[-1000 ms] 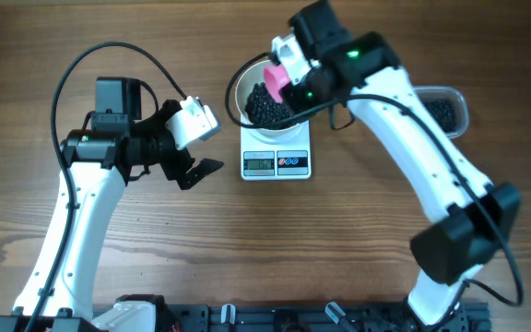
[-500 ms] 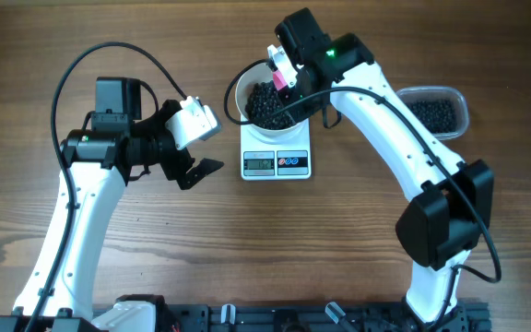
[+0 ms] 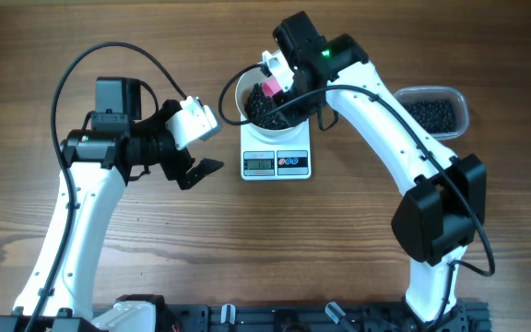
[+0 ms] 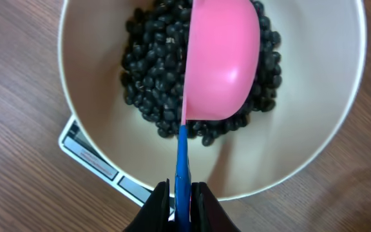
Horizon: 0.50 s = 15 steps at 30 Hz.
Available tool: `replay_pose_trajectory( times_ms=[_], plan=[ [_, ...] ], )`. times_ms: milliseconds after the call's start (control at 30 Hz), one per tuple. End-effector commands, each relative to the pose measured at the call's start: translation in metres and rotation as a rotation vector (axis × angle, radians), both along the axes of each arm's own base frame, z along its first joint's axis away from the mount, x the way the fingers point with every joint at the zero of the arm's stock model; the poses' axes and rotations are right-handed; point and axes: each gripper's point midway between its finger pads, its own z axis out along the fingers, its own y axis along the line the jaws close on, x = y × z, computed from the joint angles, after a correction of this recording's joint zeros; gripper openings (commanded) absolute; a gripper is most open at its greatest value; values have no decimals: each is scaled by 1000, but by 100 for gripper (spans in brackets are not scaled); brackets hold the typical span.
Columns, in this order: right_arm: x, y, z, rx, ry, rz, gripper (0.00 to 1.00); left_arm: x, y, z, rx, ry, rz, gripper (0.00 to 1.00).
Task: Scoop item into bowl and weigh 150g on scale
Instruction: 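Carry the scoop over the white bowl and tip a few beans in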
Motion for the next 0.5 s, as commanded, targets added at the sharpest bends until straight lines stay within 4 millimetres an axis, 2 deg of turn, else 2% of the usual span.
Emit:
replay_pose_trajectory(
  times_ms=[0, 133, 233, 467],
  plan=[
    [-3, 12, 1, 77, 39, 28, 4, 0, 1, -2, 3, -4, -12, 100],
    [1, 4, 6, 163, 86, -25, 4, 0, 1, -2, 3, -4, -12, 100],
    [9, -11, 19, 237, 93, -70, 4, 0, 1, -2, 3, -4, -12, 100],
    [14, -30, 69, 425, 64, -96, 5, 0, 1, -2, 3, -4, -12, 100]
  ],
)
